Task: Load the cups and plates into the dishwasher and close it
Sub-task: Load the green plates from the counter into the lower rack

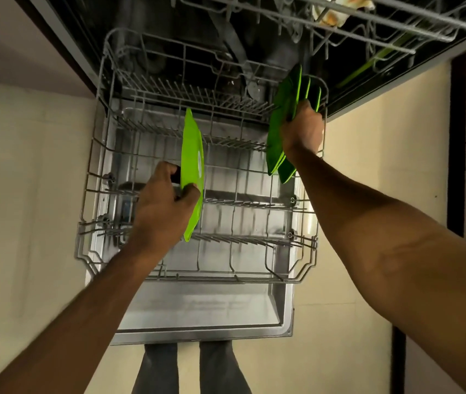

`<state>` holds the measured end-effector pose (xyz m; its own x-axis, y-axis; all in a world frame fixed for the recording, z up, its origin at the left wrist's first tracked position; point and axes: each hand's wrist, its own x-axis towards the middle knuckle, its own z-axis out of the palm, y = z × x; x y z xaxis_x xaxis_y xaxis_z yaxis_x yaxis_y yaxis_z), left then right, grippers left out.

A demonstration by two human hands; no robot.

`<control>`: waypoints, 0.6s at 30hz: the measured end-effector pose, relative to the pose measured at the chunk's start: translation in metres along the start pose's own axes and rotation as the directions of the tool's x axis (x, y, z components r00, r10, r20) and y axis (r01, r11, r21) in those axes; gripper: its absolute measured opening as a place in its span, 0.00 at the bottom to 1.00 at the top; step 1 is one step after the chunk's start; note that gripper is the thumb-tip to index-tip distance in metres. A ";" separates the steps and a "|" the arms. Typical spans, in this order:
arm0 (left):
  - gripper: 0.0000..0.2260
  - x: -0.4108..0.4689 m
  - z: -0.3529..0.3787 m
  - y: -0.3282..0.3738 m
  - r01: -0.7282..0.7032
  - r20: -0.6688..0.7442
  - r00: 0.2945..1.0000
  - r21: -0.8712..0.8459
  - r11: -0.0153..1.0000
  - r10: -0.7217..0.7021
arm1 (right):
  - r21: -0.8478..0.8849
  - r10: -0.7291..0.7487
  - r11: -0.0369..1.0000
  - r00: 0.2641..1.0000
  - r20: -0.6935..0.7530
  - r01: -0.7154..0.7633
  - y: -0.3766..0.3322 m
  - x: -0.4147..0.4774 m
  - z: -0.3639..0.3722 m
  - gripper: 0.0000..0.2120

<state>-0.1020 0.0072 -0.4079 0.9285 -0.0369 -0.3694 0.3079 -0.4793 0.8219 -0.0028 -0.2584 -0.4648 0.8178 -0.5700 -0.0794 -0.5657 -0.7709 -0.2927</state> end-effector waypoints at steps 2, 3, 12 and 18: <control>0.06 -0.002 -0.002 -0.002 -0.044 0.002 0.999 0.029 0.999 0.043 | -0.011 0.033 0.999 0.999 0.029 -0.033 -0.003 0.001 0.006 0.12; 0.06 -0.003 -0.003 -0.002 -0.059 0.002 0.998 0.046 0.997 0.059 | -0.023 0.040 0.999 0.998 0.048 -0.039 -0.004 0.001 0.007 0.12; 0.05 0.000 -0.014 -0.012 -0.121 -0.049 0.991 0.079 0.990 0.125 | -0.008 0.049 0.999 0.995 0.090 -0.049 -0.003 -0.020 0.003 0.17; 0.05 0.010 -0.018 -0.016 -0.137 -0.060 0.986 0.248 0.959 0.157 | 0.111 -0.106 0.991 0.927 0.359 0.070 -0.037 -0.050 -0.006 0.13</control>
<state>-0.0945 0.0303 -0.4171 0.9761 -0.0590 -0.2094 0.1162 -0.6723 0.7311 -0.0235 -0.2029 -0.4447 0.8562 -0.3450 -0.3845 -0.4916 -0.7728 -0.4014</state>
